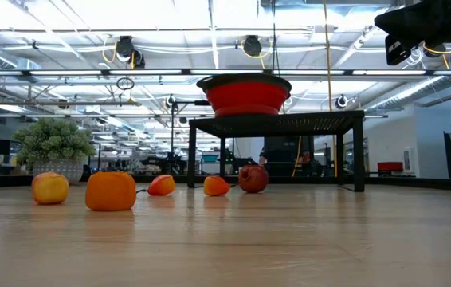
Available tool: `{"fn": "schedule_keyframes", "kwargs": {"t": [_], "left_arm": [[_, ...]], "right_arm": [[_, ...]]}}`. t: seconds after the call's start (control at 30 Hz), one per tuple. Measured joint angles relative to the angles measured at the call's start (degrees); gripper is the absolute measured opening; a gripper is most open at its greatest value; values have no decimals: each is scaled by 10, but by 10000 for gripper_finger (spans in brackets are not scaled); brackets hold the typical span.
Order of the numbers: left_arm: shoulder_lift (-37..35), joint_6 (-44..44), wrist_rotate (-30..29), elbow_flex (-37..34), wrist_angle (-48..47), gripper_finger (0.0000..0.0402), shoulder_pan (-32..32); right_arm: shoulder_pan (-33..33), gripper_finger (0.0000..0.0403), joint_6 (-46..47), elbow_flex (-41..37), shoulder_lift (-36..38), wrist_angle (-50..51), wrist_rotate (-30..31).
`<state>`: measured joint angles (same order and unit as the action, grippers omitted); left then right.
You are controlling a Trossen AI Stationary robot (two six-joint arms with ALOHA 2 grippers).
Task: Pick & Place Fruit
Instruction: Put the bottom pomegranate into the red strainer bowl on the shelf
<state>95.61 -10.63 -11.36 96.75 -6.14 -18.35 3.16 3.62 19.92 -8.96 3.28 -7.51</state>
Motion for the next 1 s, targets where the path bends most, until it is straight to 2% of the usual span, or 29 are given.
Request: {"fn": "schedule_keyframes", "kwargs": {"t": [0.2, 0.33, 0.5, 0.7, 1.0], "left_arm": [[0, 0, -147, 0, -132, 184, 1], [0, 9, -203, 0, -162, 184, 12], [0, 80, -248, 0, -172, 184, 39], [0, 163, -244, 0, -173, 184, 97], [0, 227, -117, 0, -174, 184, 208]], "right_arm": [[0, 0, 0, 0, 0, 0, 0], [0, 0, 0, 0, 0, 0, 0], [0, 0, 0, 0, 0, 0, 0], [0, 0, 1, 0, 0, 0, 0], [0, 0, 0, 0, 0, 0, 2]]}}
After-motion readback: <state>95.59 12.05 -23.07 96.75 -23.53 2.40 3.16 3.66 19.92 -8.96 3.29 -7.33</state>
